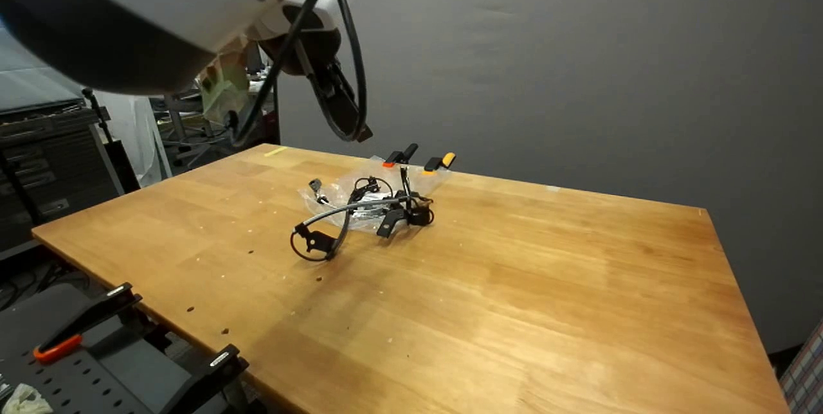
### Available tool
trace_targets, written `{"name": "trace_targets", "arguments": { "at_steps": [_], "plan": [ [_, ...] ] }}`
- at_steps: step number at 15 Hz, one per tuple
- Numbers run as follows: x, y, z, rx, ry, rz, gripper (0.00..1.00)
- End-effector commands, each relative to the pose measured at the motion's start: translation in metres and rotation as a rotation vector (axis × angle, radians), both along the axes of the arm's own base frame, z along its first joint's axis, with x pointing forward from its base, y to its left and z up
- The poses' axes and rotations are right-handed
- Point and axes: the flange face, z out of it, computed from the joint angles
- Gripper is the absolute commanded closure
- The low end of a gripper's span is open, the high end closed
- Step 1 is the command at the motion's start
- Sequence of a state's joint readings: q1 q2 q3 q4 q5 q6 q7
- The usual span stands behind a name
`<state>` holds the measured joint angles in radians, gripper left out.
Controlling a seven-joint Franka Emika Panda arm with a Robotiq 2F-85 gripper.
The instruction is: Remove the object from the plastic bag on the table
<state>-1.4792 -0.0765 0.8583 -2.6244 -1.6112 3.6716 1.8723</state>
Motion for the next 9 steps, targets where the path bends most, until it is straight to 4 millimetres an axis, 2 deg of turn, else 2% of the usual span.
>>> {"name": "trace_targets", "arguments": {
  "at_steps": [1,6,9],
  "plan": [
    [0.005,0.003,0.037,-0.133,0.015,0.012,0.0],
    [0.021,0.008,0.098,-0.272,0.013,0.002,0.0],
    [0.035,0.021,0.134,-0.363,0.053,0.036,0.0]
  ]
}}
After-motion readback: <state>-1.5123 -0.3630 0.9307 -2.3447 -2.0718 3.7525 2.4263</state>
